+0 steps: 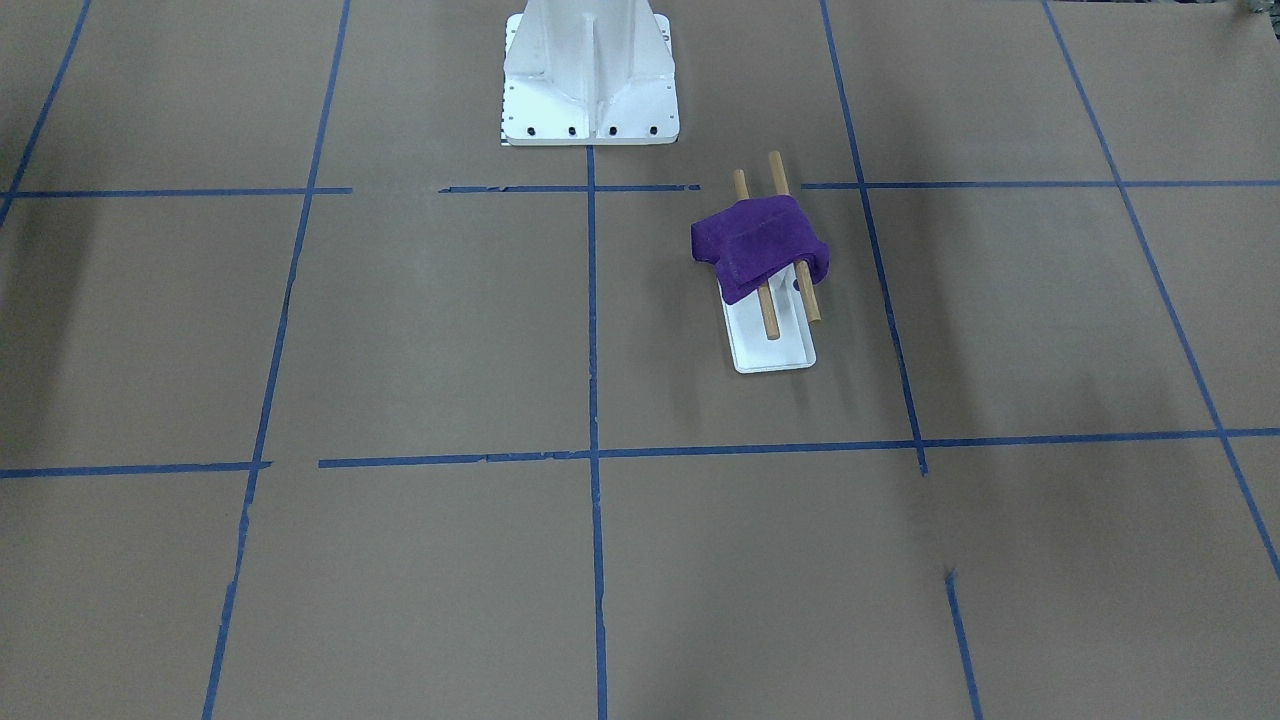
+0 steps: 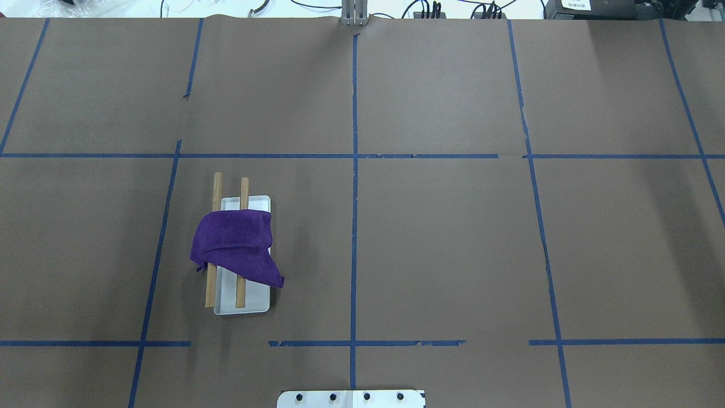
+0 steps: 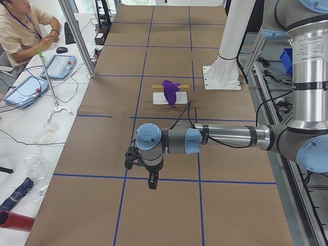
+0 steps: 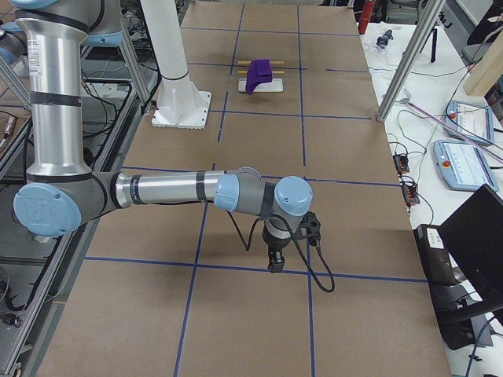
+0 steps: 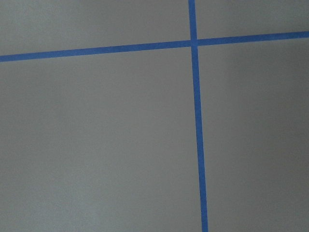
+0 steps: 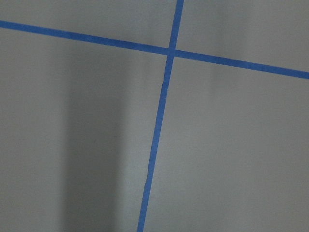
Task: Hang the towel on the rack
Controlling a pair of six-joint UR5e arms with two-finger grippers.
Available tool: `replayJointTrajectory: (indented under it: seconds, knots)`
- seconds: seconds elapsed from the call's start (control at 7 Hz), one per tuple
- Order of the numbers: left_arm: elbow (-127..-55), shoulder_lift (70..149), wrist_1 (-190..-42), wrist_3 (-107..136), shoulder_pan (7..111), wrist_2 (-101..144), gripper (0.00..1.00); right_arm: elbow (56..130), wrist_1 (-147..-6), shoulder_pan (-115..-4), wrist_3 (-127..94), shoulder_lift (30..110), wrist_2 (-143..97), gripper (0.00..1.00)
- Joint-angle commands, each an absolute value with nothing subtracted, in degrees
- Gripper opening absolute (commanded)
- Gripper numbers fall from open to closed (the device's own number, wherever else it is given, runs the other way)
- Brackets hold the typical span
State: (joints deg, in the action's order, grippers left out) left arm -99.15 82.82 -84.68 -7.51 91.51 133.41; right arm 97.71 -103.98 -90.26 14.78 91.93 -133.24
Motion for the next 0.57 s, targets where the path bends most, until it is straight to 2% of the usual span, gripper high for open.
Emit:
replayJointTrajectory:
  seconds: [0.0,0.43]
  knots:
    - [-99.23,82.88,-84.73,-7.47,91.49,133.42,1.00,97.56,-103.97,-90.26,14.77,91.93,-133.24,1.00]
    - [-99.23,83.32,-84.38,-7.47,91.49,133.68,1.00,97.56,-103.97,-90.26,14.68,91.93,-133.16,1.00]
